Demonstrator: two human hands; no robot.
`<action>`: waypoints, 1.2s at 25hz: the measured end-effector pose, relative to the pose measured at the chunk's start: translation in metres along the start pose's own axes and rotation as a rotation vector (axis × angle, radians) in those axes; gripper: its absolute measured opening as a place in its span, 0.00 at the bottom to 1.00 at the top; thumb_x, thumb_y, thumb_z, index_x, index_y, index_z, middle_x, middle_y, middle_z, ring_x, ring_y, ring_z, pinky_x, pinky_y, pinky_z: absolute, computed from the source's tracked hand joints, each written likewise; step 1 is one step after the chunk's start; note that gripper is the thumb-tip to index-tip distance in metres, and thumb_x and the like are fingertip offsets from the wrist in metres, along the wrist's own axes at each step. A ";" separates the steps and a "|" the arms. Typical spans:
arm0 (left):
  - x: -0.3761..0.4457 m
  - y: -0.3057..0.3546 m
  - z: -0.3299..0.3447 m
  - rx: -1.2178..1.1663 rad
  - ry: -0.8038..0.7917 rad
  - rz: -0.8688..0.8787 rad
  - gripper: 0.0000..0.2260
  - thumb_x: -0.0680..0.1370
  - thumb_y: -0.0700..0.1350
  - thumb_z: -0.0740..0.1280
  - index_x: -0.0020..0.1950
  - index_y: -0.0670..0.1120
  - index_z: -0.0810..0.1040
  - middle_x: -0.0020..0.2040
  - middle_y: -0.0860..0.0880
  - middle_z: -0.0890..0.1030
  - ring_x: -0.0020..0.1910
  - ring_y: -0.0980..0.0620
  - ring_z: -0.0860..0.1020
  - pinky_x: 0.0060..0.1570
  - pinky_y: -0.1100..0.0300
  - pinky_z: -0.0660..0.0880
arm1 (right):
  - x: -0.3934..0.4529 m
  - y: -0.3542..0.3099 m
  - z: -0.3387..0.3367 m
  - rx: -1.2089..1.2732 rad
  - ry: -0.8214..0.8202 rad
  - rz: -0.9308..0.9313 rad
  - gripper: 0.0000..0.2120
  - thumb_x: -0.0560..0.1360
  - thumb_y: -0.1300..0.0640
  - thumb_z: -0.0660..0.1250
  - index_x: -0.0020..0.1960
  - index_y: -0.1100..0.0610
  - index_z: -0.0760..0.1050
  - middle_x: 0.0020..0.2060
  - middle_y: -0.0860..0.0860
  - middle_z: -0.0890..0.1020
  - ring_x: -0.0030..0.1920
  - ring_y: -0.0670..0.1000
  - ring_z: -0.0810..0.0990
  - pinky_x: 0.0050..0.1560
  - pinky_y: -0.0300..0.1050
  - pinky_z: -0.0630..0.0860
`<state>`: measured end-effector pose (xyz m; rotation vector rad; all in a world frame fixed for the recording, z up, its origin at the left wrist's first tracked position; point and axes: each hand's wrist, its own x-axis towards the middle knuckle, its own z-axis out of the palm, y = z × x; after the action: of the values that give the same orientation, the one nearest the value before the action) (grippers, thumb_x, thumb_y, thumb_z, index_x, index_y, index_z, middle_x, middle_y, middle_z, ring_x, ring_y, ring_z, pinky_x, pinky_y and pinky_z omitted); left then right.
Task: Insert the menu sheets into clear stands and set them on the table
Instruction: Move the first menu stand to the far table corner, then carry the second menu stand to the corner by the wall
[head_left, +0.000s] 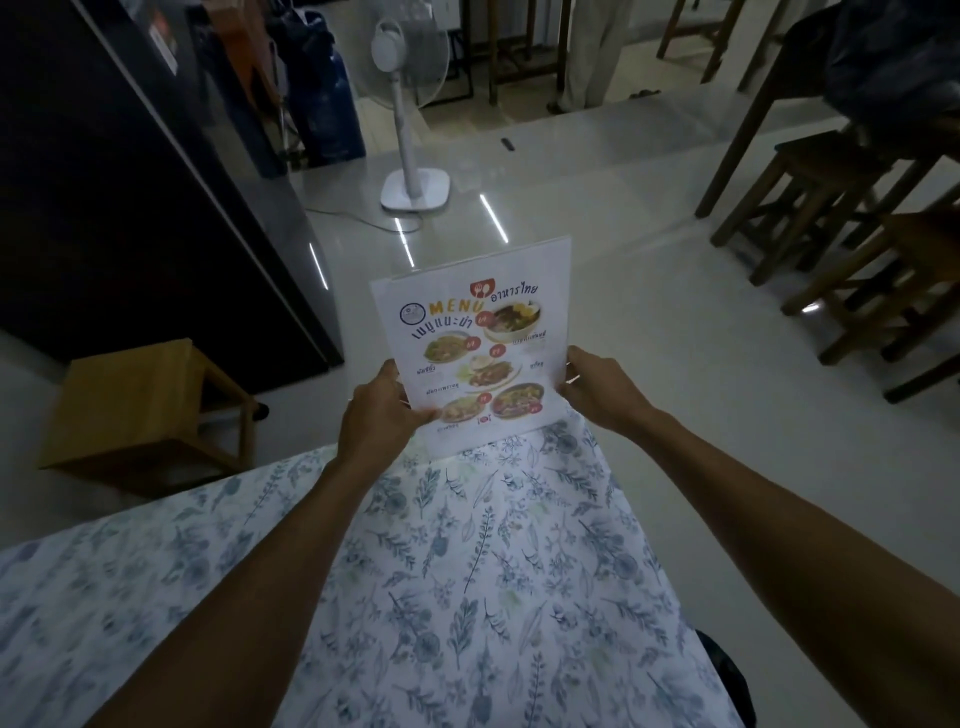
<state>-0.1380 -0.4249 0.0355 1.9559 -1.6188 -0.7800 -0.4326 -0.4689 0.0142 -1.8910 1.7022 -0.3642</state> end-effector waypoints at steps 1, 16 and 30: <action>-0.002 0.002 -0.001 -0.005 0.000 -0.005 0.30 0.64 0.51 0.82 0.61 0.49 0.73 0.53 0.50 0.85 0.46 0.50 0.84 0.46 0.48 0.82 | -0.002 0.000 -0.001 0.019 0.005 0.015 0.18 0.77 0.55 0.69 0.64 0.59 0.72 0.57 0.57 0.84 0.52 0.57 0.84 0.49 0.49 0.79; -0.129 -0.028 -0.041 -0.014 0.115 -0.142 0.30 0.69 0.62 0.75 0.64 0.51 0.70 0.57 0.52 0.81 0.49 0.51 0.81 0.46 0.54 0.77 | -0.109 -0.064 0.008 -0.065 0.044 0.156 0.16 0.72 0.52 0.72 0.56 0.54 0.71 0.45 0.56 0.85 0.42 0.56 0.82 0.44 0.53 0.81; -0.342 -0.172 -0.147 -0.068 0.198 -0.250 0.24 0.71 0.61 0.74 0.61 0.51 0.73 0.54 0.54 0.79 0.49 0.53 0.80 0.49 0.51 0.79 | -0.259 -0.280 0.181 -0.023 -0.232 -0.158 0.16 0.74 0.51 0.70 0.57 0.53 0.69 0.43 0.54 0.86 0.45 0.56 0.83 0.46 0.55 0.82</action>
<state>0.0388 -0.0558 0.0670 2.1377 -1.2347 -0.6971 -0.1441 -0.1662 0.0717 -2.0053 1.4158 -0.1770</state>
